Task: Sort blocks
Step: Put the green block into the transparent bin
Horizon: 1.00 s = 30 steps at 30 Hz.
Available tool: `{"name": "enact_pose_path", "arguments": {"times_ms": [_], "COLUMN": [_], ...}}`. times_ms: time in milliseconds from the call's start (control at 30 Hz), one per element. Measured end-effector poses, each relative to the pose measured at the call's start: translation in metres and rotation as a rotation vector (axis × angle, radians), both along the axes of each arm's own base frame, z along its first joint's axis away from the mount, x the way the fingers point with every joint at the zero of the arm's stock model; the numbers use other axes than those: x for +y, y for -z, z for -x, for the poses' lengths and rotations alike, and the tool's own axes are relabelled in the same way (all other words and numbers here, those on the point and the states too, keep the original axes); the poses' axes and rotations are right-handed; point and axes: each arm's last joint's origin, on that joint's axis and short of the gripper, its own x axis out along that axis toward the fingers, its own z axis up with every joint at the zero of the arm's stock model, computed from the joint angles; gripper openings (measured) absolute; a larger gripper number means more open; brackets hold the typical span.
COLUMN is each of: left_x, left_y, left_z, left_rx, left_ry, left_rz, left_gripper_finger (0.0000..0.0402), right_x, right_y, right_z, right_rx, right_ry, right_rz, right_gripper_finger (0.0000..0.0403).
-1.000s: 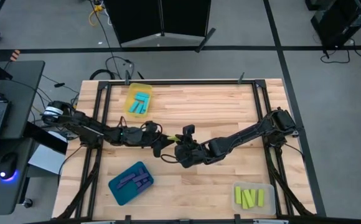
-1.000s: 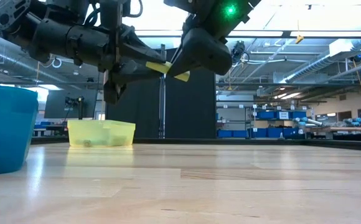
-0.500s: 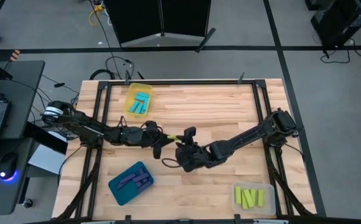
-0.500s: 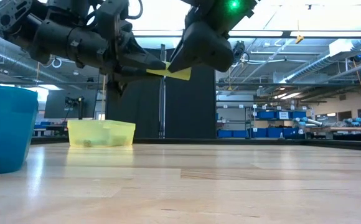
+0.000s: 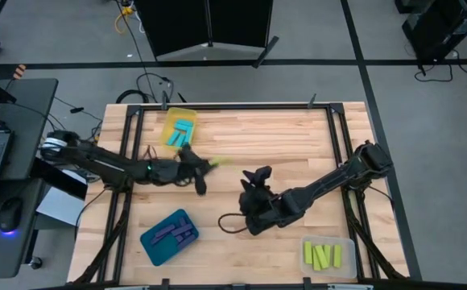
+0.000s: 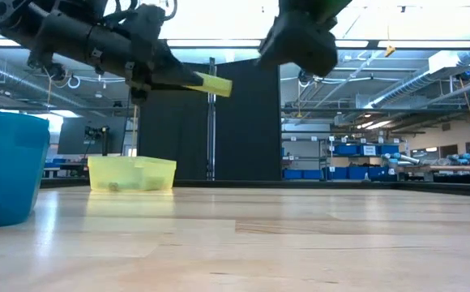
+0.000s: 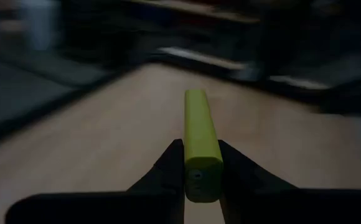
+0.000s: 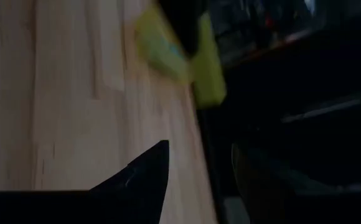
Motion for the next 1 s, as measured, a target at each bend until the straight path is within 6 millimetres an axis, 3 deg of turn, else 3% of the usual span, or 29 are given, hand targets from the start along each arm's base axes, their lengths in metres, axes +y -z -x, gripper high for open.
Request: {"name": "enact_pose_path", "arguments": {"times_ms": [200, 433, 700, 833, 1000], "left_x": [0.040, 0.082, 0.119, 0.123, 0.118], "left_y": [-0.008, -0.007, 0.007, 0.012, 0.003], "left_z": [0.036, 0.074, 0.084, 0.084, 0.080], "left_rx": [0.200, 0.385, 0.510, 0.533, 0.451], "left_ry": [-0.304, -0.591, -0.628, -0.585, -0.534], "left_rz": [-0.048, -0.056, 0.017, 0.062, 0.052], "left_gripper_finger": [0.0063, 0.0063, 0.0063, 0.0063, 0.0063], "right_x": [-0.014, -0.027, -0.044, -0.045, -0.027], "right_y": [0.008, 0.030, 0.055, 0.061, 0.055], "right_z": [0.015, 0.018, 0.017, 0.022, 0.047], "right_rx": [0.017, 0.045, 0.082, 0.113, 0.164], "right_ry": [0.125, 0.174, 0.159, 0.166, 0.188], "right_rz": [-0.100, -0.225, -0.288, -0.286, -0.286], "right_gripper_finger": [0.0149, 0.0100, 0.0012, 0.0014, 0.0007]}}
